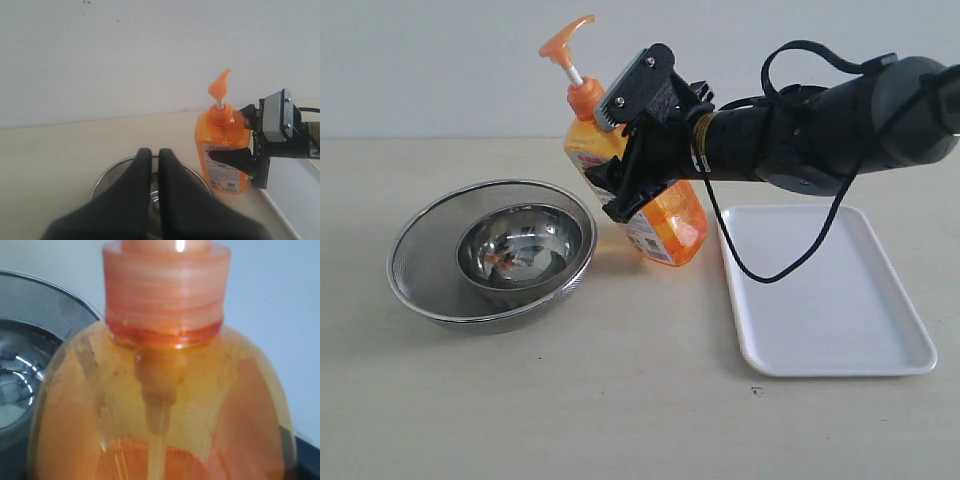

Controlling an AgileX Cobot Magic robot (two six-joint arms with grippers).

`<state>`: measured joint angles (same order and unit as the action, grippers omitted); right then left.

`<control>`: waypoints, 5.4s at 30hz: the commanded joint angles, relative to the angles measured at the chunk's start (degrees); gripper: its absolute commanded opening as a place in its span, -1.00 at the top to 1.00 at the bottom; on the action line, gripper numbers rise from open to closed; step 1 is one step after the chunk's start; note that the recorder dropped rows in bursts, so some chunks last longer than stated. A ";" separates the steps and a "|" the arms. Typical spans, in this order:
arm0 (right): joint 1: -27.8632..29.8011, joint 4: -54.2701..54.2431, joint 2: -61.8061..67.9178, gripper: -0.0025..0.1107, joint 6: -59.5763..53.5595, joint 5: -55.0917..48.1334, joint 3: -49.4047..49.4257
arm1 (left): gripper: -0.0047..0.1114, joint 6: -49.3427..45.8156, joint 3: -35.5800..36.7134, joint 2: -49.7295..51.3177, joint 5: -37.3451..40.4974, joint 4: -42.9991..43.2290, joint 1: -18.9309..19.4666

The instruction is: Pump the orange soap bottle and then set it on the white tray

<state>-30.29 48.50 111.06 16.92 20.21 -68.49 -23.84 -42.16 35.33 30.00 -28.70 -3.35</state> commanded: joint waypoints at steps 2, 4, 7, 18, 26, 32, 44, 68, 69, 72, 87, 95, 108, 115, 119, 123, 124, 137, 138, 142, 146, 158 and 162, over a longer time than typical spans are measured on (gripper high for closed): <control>-0.32 0.28 -0.38 0.96 -0.07 -1.13 -0.26 | 0.84 -1.19 -0.33 2.32 1.47 -1.21 0.11; -0.59 0.28 -0.38 0.96 0.17 -1.13 -0.26 | 0.84 -4.85 -0.33 3.88 1.60 -4.06 0.11; -1.32 0.28 -0.38 0.96 0.30 -1.13 -0.26 | 0.84 -11.68 -1.23 6.78 1.76 -9.01 0.11; -1.71 0.28 -0.38 0.96 0.43 -1.56 -0.26 | 0.84 -22.53 -14.91 20.40 9.51 -12.87 0.11; -1.71 0.85 -0.38 0.96 0.54 -1.65 -0.26 | 0.84 -29.15 -24.38 30.80 16.82 -14.37 0.11; -1.71 1.53 -0.38 0.96 0.53 -1.65 -0.26 | 0.84 -32.81 -29.73 38.26 17.60 -14.37 0.11; -1.71 1.51 -0.38 0.96 0.53 -1.65 -0.26 | 0.84 -43.78 -40.14 54.57 23.18 -24.21 0.11; -1.71 2.44 -0.38 0.96 0.77 -1.95 -0.26 | 0.84 -54.41 -51.98 68.16 32.74 -40.53 -5.21; -1.71 2.44 -0.38 0.96 0.77 -1.95 -0.26 | 0.84 -54.41 -52.25 68.57 32.60 -40.53 -5.63; -1.71 2.44 -0.38 0.96 0.77 -1.95 -0.26 | 0.84 -54.16 -53.11 69.41 31.17 -40.26 -5.97; -1.71 2.44 -0.38 0.96 0.77 -1.95 -0.26 | 0.84 -52.21 -53.16 72.34 26.12 -38.14 -6.06; -1.71 2.44 -0.38 0.96 0.66 -1.94 -0.26 | 0.84 -48.55 -53.16 72.34 24.86 -32.66 -6.06; -1.71 2.44 -0.38 0.96 0.66 -1.94 -0.26 | 0.84 -41.63 -53.16 72.34 24.33 -24.10 -5.94; -1.71 2.44 -0.38 0.96 0.52 -2.78 -0.26 | 0.84 -41.33 -53.16 71.76 24.33 -22.81 -5.94; -1.71 2.44 -0.38 0.96 0.52 -2.78 -0.26 | 0.84 -40.64 -53.16 70.14 24.21 -22.42 -5.94; -1.71 2.44 -0.38 0.96 0.52 -2.78 -0.26 | 0.84 -35.99 -53.16 69.98 25.56 -17.35 -5.94; -1.71 2.44 -0.38 0.96 0.52 -2.78 -0.26 | 0.84 -35.30 -53.16 69.98 25.66 -16.34 -5.94; -1.71 2.44 -0.38 0.96 0.31 -2.77 -0.26 | 0.84 -33.35 -53.16 68.71 28.52 -13.37 -5.94; -1.71 2.44 -0.38 0.96 0.31 -2.77 -0.26 | 0.84 -32.91 -53.16 68.46 28.41 -12.61 -5.84; -1.71 2.44 -0.38 0.96 0.30 -3.12 -0.26 | 0.84 -30.71 -53.16 67.17 27.95 -7.29 -5.85; -1.71 2.09 -0.38 0.96 -1.16 -4.44 -0.26 | 0.84 -27.43 -53.16 65.16 27.82 -2.26 -5.85; -1.71 -0.08 1.13 0.96 -4.05 -3.23 -3.27 | 0.84 -25.91 -53.16 60.40 28.49 -1.67 -5.85; -1.71 -0.52 1.62 0.96 -4.17 -0.69 -3.83 | 0.84 -25.91 -53.16 59.92 28.49 -1.40 -5.85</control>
<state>-31.98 48.70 112.55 13.51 17.31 -71.59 -50.38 -95.16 96.09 58.10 -30.25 -9.08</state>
